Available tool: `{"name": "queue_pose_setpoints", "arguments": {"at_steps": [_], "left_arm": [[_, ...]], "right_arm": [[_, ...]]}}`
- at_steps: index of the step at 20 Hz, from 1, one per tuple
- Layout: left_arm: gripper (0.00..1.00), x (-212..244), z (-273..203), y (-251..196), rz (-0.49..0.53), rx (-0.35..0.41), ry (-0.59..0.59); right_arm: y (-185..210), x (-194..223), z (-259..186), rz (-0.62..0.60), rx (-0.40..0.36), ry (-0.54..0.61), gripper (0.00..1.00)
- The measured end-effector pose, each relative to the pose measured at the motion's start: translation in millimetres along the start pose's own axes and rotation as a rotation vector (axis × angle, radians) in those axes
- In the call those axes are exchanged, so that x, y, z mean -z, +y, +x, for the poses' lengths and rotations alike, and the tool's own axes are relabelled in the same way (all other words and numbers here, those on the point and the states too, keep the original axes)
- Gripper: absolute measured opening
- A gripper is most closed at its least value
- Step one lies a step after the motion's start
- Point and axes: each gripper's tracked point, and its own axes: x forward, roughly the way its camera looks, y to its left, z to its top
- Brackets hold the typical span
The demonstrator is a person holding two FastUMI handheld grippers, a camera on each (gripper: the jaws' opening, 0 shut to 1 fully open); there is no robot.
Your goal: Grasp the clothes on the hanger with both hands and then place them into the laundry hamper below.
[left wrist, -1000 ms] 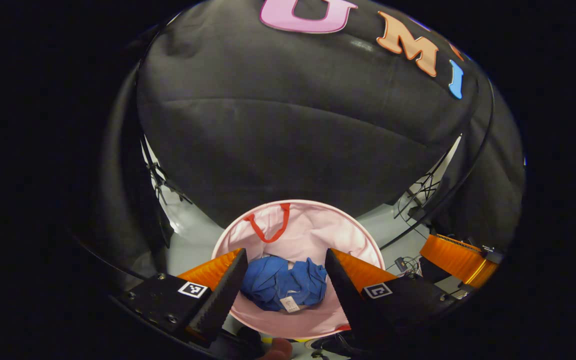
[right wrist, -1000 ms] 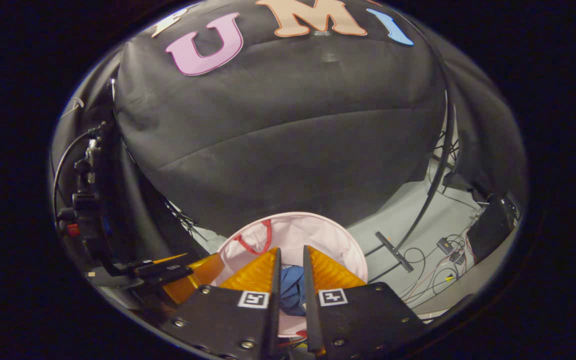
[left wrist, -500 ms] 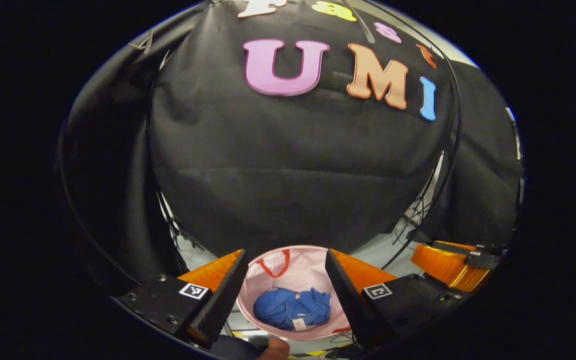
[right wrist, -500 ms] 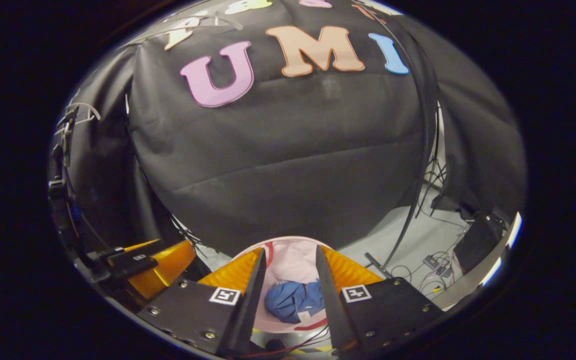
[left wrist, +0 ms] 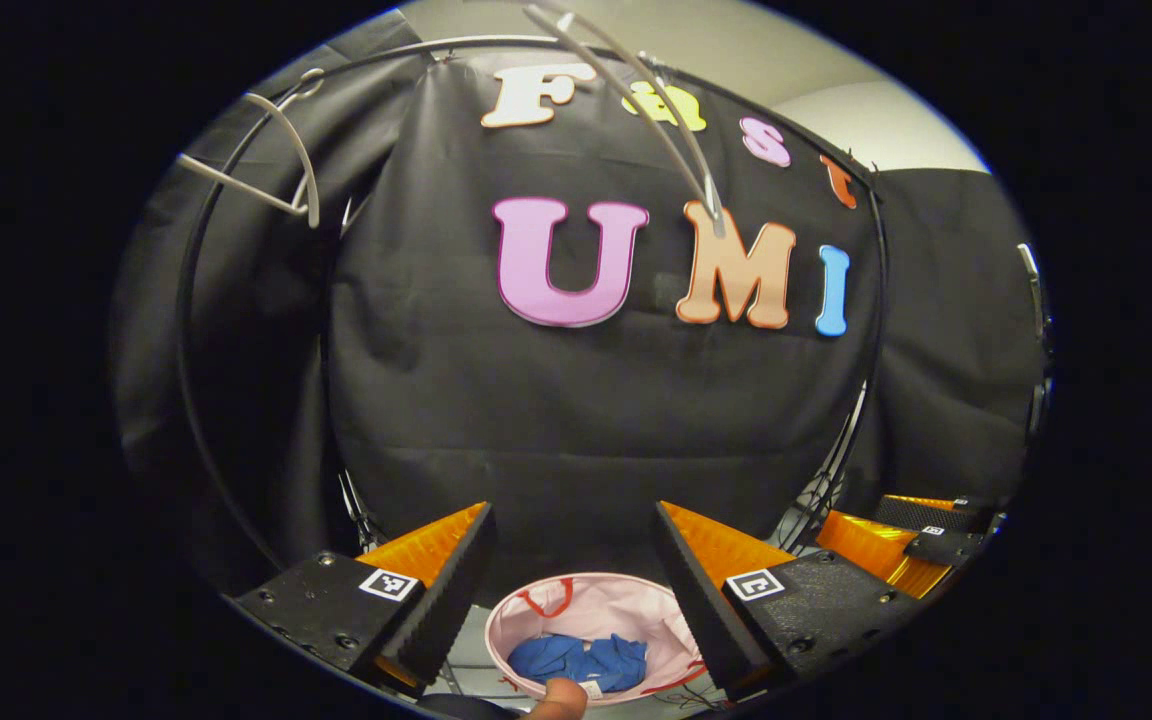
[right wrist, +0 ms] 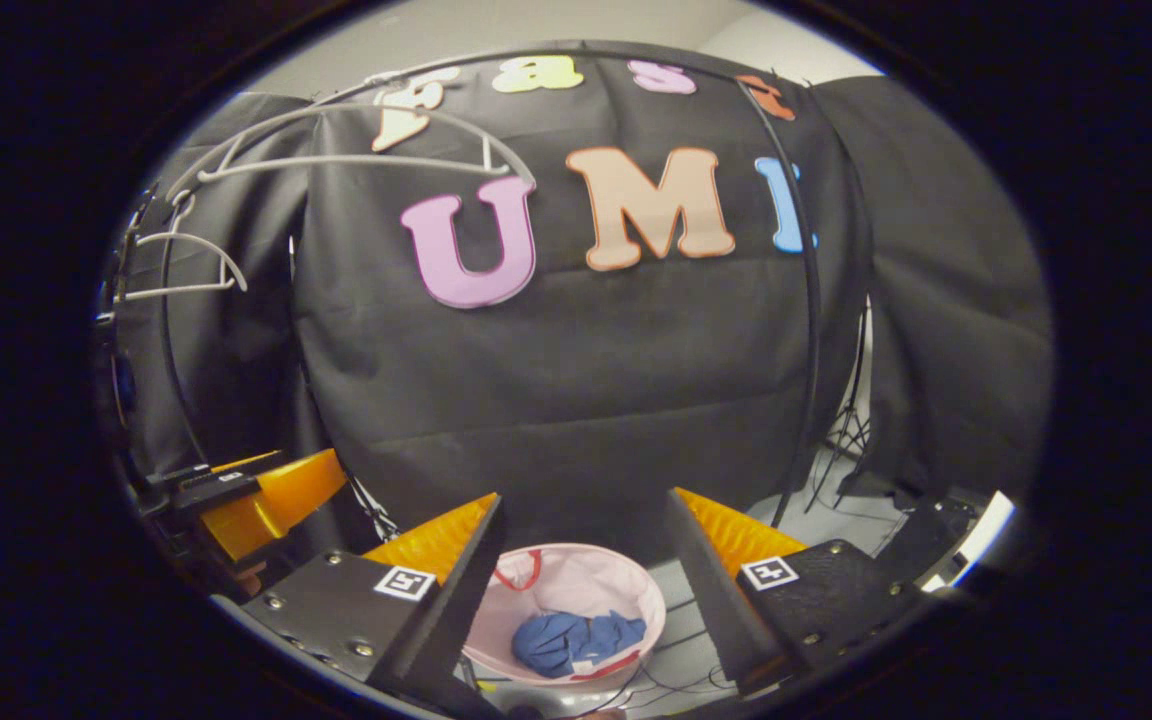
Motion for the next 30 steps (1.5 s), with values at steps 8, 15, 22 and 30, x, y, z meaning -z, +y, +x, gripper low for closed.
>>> {"name": "queue_pose_setpoints", "arguments": {"at_steps": [8,15,22,30], "left_arm": [[0.93,-106.7,-47.4,5.5,-0.020,-0.002,-0.225],[0.92,-158.6,-103.4,-4.2,0.062,-0.061,-0.364],[0.92,-148.5,-120.8,-29.6,0.083,-0.088,-0.409],[0.92,-85.3,-78.0,-46.5,0.145,-0.088,-0.213]], "right_arm": [[13.4,-98.1,-84.4,-0.051,-0.062,-0.249,0.99],[-19.7,-152.9,-148.6,0.052,-0.189,-0.431,0.98],[-95.6,-141.6,-152.4,0.019,-0.058,-0.484,1.00],[-74.4,-115.6,-137.3,-0.081,-0.067,-0.419,0.99]]}}
